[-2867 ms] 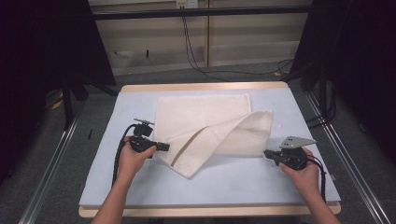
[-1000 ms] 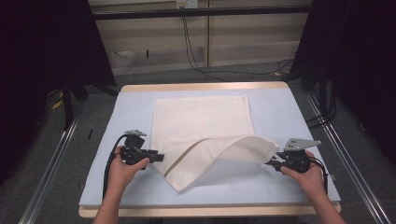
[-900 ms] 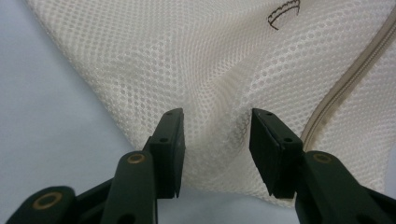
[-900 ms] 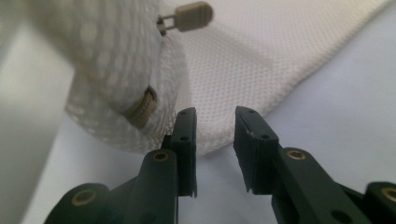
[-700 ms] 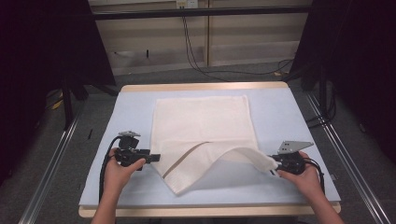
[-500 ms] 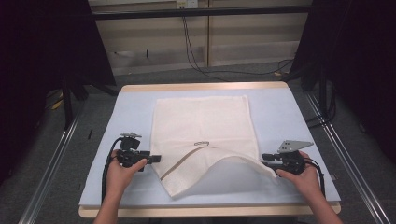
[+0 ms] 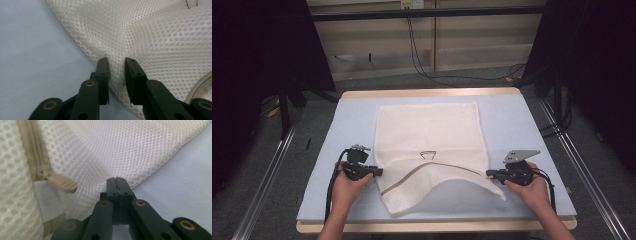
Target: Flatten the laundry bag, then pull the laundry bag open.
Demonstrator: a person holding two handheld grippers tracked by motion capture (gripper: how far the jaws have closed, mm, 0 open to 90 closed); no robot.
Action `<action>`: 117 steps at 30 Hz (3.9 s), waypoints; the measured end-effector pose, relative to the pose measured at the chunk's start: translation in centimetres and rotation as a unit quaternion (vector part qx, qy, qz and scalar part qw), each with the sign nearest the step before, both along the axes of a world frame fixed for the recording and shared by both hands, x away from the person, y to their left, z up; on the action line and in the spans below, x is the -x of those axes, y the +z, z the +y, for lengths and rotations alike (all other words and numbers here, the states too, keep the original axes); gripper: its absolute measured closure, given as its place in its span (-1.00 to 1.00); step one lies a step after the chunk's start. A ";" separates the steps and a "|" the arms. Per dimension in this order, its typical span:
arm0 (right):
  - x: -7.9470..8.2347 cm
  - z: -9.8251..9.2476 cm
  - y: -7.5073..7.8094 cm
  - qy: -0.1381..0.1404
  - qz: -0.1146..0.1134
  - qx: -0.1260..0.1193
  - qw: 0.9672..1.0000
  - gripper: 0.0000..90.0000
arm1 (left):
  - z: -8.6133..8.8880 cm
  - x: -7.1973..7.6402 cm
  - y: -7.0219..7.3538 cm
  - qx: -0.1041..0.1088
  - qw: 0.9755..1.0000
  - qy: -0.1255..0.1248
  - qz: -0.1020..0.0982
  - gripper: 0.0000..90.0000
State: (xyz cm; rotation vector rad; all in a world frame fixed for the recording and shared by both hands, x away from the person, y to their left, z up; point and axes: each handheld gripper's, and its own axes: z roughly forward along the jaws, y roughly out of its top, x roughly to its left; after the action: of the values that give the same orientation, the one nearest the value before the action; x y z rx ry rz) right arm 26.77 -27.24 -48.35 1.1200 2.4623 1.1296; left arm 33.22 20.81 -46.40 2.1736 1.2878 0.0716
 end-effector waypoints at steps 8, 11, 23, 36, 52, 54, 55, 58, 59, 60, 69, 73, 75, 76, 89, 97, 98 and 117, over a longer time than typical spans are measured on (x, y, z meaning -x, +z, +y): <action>-1.0 -0.1 0.5 -0.033 -0.020 0.024 0.999 1.00 | 0.1 -1.3 0.3 -0.011 1.000 -0.009 -0.008 0.87; -1.6 -0.2 0.5 -0.040 -0.021 0.017 0.999 1.00 | 0.5 -2.2 0.2 -0.005 1.000 -0.007 -0.007 0.87; -0.3 0.7 1.0 -0.036 -0.030 -0.014 0.999 0.70 | 1.5 -2.1 1.2 0.026 0.999 0.004 -0.029 0.76; -0.3 1.8 0.2 -0.046 -0.014 0.036 0.998 0.50 | 1.5 -0.2 0.4 0.017 1.000 0.000 -0.024 -0.21; -0.7 1.9 0.4 -0.038 0.004 0.027 0.999 0.84 | 1.5 1.7 -0.3 0.011 0.997 -0.032 -0.072 -0.20; -0.7 1.8 0.4 -0.036 0.006 0.028 0.999 0.84 | 1.4 1.7 -0.6 0.010 0.998 -0.026 -0.061 -0.19; -0.7 1.8 0.4 -0.037 0.007 0.027 0.999 0.84 | 1.2 1.7 -0.6 0.004 0.998 -0.023 -0.059 -0.15; -0.7 1.8 0.3 -0.037 0.004 0.026 0.999 0.84 | 0.8 1.9 -0.5 -0.020 0.997 -0.029 -0.069 0.04; -0.7 1.8 0.3 -0.037 0.004 0.025 0.999 0.84 | 0.6 2.0 -0.5 -0.025 0.997 -0.027 -0.072 0.07; -0.7 1.9 0.4 -0.038 0.004 0.026 0.999 0.84 | 0.6 2.1 -0.4 -0.029 0.997 -0.023 -0.066 0.12; -1.0 1.9 0.6 -0.041 0.003 0.029 0.999 0.88 | 0.0 1.9 -0.1 -0.030 0.998 -0.026 -0.052 0.83; -1.4 1.8 0.6 -0.042 0.002 0.031 0.999 0.89 | 0.3 1.5 -0.1 -0.015 0.999 -0.012 -0.051 0.90; -1.7 1.7 0.6 -0.040 -0.007 0.030 0.999 0.89 | 0.7 1.3 0.1 -0.007 0.999 -0.011 -0.052 0.92; -1.8 1.7 0.7 -0.043 -0.002 0.032 0.999 0.89 | 0.8 1.1 0.1 0.000 0.998 -0.006 -0.058 0.92; -3.3 1.4 0.6 -0.055 -0.018 0.028 0.998 0.89 | 2.0 -0.1 0.7 0.029 0.999 0.012 -0.043 0.92; -3.4 2.2 0.7 -0.044 -0.026 0.031 0.998 0.89 | 2.9 0.8 0.5 0.022 0.999 0.018 -0.041 0.91; -3.3 2.4 0.7 -0.043 -0.025 0.036 0.998 0.89 | 3.0 0.8 0.5 0.022 0.999 0.018 -0.040 0.91; -2.9 3.1 0.8 -0.037 -0.034 0.031 0.998 0.70 | 3.6 1.2 1.3 0.034 0.998 0.036 -0.031 0.58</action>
State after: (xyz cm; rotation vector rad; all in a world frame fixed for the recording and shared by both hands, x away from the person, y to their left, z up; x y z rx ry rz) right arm 29.68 -24.10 -47.59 1.1249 2.3669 1.0471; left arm 32.00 24.46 -45.11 2.0525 1.3134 0.1222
